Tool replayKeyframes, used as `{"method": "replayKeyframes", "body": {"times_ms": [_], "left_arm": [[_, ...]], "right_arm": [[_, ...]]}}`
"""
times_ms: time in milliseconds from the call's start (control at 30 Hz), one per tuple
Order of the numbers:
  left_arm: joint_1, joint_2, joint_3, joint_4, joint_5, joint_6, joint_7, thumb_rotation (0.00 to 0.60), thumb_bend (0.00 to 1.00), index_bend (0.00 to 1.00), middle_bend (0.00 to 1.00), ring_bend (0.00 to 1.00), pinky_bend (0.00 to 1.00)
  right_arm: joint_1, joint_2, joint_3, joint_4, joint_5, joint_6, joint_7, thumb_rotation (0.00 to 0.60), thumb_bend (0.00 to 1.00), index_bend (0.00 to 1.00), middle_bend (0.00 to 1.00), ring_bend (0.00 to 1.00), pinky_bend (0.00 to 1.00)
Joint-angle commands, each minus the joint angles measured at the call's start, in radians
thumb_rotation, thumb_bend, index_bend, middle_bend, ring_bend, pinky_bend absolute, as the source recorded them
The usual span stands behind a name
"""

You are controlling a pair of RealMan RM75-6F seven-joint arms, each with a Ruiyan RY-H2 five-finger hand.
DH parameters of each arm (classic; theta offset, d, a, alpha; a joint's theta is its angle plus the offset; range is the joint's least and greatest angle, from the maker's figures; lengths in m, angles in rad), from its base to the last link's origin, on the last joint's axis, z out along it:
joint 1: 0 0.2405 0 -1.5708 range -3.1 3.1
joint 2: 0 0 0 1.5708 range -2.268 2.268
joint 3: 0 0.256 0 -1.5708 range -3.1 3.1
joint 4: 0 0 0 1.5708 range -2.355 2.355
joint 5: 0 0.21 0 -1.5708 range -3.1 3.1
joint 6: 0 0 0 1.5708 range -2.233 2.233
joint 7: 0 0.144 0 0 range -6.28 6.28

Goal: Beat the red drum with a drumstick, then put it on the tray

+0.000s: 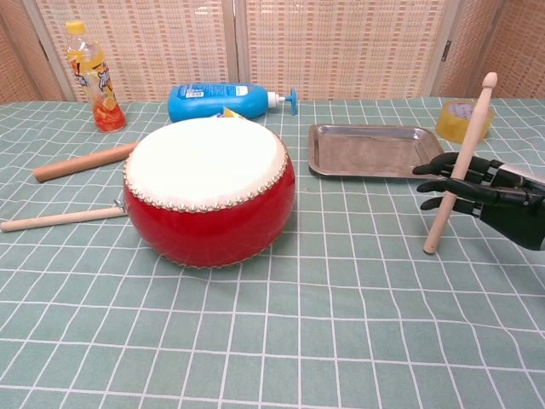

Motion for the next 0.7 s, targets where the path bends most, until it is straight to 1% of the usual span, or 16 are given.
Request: {"method": "replayKeyframes", "body": {"times_ms": [33, 233, 433, 533, 633, 700], "left_arm": [[0.001, 0.000, 0.001, 0.002, -0.002, -0.001, -0.003, 0.600, 0.28, 0.08, 0.00, 0.00, 0.00], [0.005, -0.004, 0.004, 0.014, -0.006, -0.002, -0.018, 0.600, 0.28, 0.08, 0.00, 0.00, 0.00], [0.006, -0.009, 0.005, 0.025, -0.005, -0.003, -0.028, 0.600, 0.28, 0.08, 0.00, 0.00, 0.00], [0.006, -0.010, 0.006, 0.029, -0.006, -0.004, -0.033, 0.600, 0.28, 0.08, 0.00, 0.00, 0.00], [0.007, -0.012, 0.006, 0.034, -0.007, -0.004, -0.038, 0.600, 0.28, 0.08, 0.00, 0.00, 0.00], [0.007, -0.013, 0.007, 0.037, -0.006, -0.004, -0.040, 0.600, 0.28, 0.08, 0.00, 0.00, 0.00]], "right_arm": [[0.013, -0.004, 0.003, -0.010, 0.000, -0.012, -0.014, 0.600, 0.18, 0.43, 0.32, 0.34, 0.39], [0.029, -0.013, -0.003, -0.022, -0.001, -0.034, -0.040, 0.600, 0.19, 0.47, 0.36, 0.38, 0.43], [0.029, -0.017, -0.021, -0.032, -0.008, -0.041, -0.055, 0.600, 0.19, 0.53, 0.42, 0.45, 0.52], [0.017, -0.018, -0.032, -0.034, -0.006, -0.048, -0.064, 0.600, 0.24, 0.60, 0.49, 0.53, 0.58], [0.006, -0.025, -0.037, -0.030, 0.000, -0.055, -0.081, 0.600, 0.28, 0.67, 0.58, 0.63, 0.65], [0.005, -0.029, -0.036, -0.034, 0.004, -0.058, -0.089, 0.600, 0.30, 0.73, 0.66, 0.74, 0.76]]}}
